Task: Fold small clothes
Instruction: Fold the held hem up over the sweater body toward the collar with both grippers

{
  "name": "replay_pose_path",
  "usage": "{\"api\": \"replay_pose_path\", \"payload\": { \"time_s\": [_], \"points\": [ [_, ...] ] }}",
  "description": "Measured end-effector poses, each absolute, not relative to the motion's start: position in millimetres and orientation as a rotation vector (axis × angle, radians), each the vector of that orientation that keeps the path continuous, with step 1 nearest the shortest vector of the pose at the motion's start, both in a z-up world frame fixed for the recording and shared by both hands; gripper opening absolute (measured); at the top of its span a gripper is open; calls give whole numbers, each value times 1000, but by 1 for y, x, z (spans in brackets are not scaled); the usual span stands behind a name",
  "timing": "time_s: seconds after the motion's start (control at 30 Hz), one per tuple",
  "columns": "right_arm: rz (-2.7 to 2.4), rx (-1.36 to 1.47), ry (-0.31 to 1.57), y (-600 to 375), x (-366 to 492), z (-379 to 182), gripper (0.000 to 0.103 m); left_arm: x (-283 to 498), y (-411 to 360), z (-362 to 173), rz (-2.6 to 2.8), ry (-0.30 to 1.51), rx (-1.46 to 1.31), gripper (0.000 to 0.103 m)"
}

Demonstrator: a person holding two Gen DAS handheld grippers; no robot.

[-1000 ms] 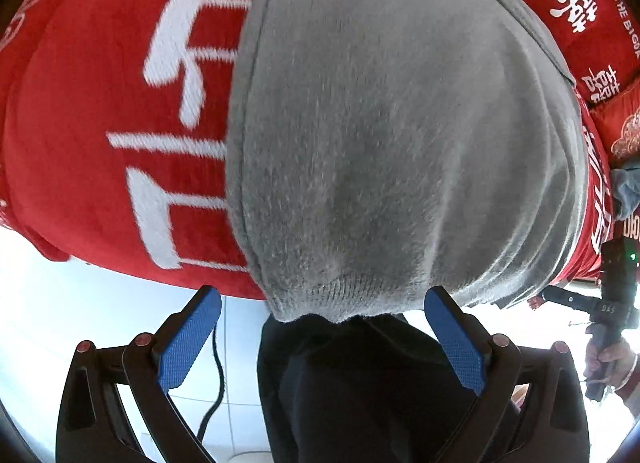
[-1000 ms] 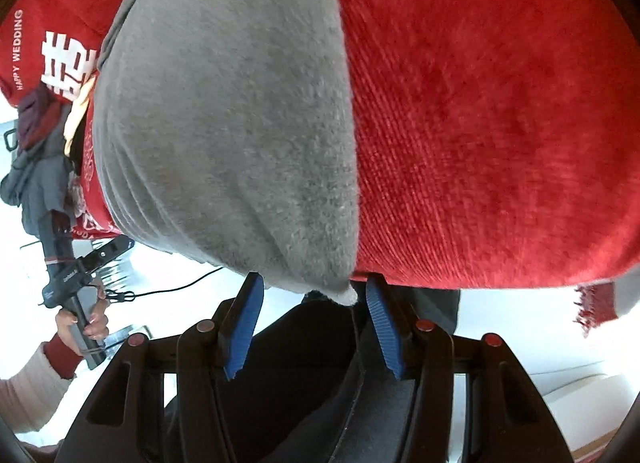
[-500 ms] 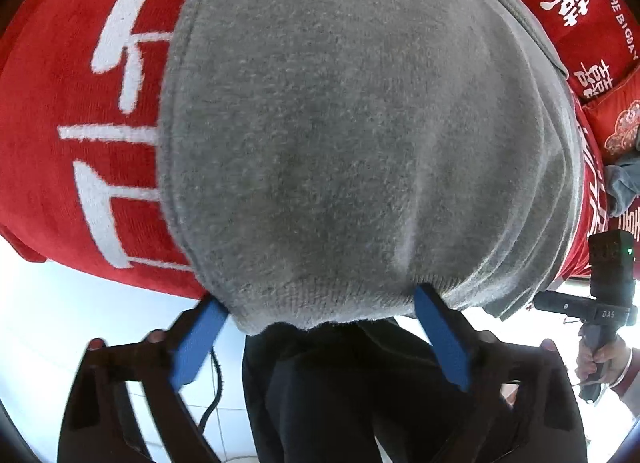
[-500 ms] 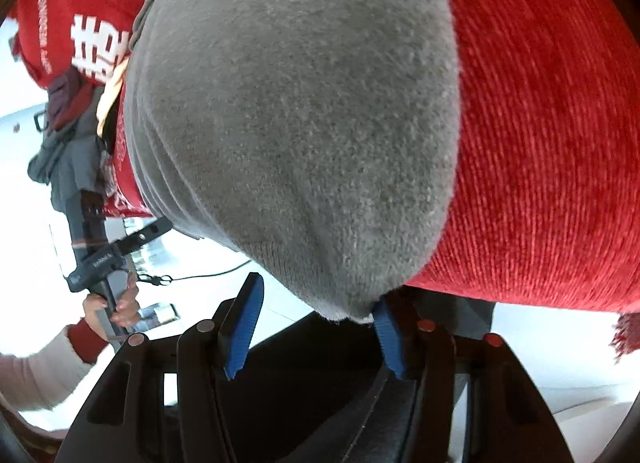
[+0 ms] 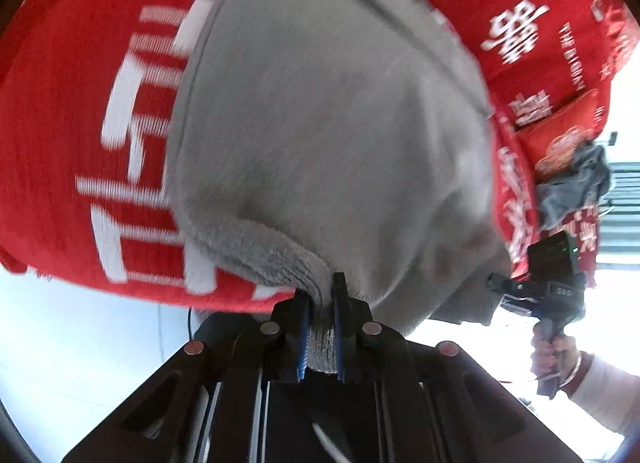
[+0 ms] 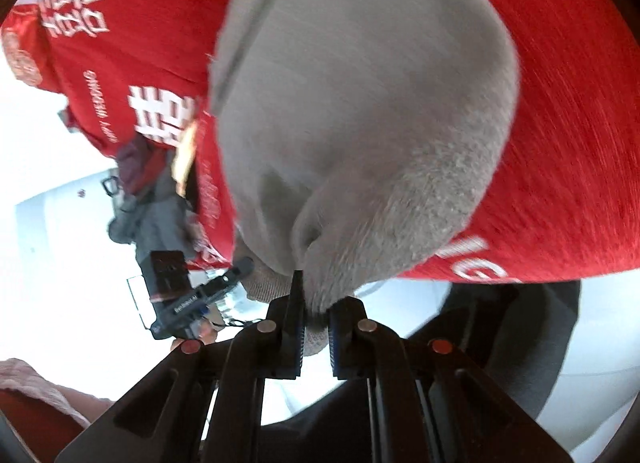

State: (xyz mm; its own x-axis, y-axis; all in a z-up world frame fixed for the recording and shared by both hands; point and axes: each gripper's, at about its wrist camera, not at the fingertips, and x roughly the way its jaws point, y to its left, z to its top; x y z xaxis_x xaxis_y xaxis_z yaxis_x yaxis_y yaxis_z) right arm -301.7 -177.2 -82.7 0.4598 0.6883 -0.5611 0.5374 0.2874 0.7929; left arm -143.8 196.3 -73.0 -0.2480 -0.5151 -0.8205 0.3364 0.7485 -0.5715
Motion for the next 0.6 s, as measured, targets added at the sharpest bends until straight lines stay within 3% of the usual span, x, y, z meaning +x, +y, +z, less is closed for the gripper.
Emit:
{"api": "replay_pose_path", "payload": {
  "time_s": [0.23, 0.6],
  "points": [
    [130, 1378, 1010, -195, -260, -45, 10, -84, 179, -35, -878, 1524, -206, 11],
    [115, 1432, 817, -266, -189, -27, 10, -10, 125, -20, -825, 1422, -270, 11]
  ]
}}
